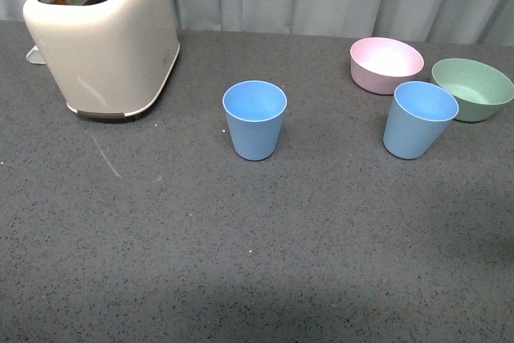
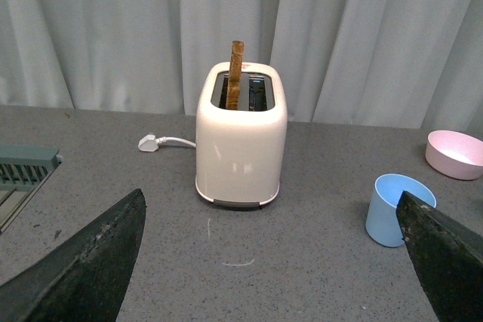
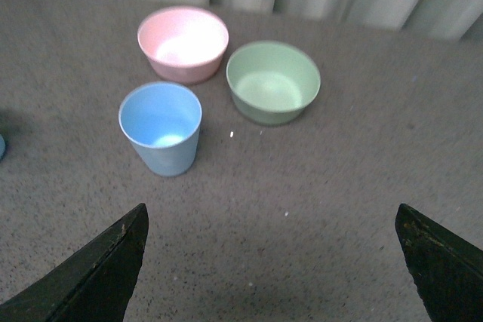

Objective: Stack blue cups with both arms

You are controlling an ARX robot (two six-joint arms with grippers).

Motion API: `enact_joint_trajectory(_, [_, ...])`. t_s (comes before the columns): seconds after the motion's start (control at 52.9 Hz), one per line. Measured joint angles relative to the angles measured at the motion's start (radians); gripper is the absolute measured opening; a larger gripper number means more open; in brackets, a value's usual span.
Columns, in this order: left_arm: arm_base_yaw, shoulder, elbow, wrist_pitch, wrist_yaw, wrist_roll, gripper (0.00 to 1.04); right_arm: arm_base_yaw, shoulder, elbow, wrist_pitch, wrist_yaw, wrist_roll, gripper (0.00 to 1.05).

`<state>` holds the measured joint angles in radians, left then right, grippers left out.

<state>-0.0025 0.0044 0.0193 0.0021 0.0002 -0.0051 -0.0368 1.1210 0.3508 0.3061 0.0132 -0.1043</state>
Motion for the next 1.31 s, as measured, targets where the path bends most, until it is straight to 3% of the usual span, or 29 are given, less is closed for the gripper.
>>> enact_joint_trajectory(0.151, [0.0, 0.0, 0.0, 0.0, 0.0, 0.0, 0.98, 0.016, 0.369, 0.239, -0.12, 0.054, 0.076, 0.95])
enact_joint_trajectory(0.322, [0.0, 0.0, 0.0, 0.0, 0.0, 0.0, 0.98, 0.049, 0.652, 0.537, -0.253, 0.038, 0.173, 0.95])
enact_joint_trajectory(0.662, [0.0, 0.0, 0.0, 0.0, 0.0, 0.0, 0.98, 0.091, 0.939, 0.851, -0.42, 0.037, 0.289, 0.95])
enact_joint_trajectory(0.965, [0.0, 0.0, 0.0, 0.0, 0.0, 0.0, 0.98, 0.127, 1.06, 0.959, -0.488, 0.055, 0.343, 0.46])
enact_joint_trajectory(1.305, [0.0, 0.0, 0.0, 0.0, 0.0, 0.0, 0.98, 0.125, 1.066, 0.963, -0.491, 0.042, 0.357, 0.01])
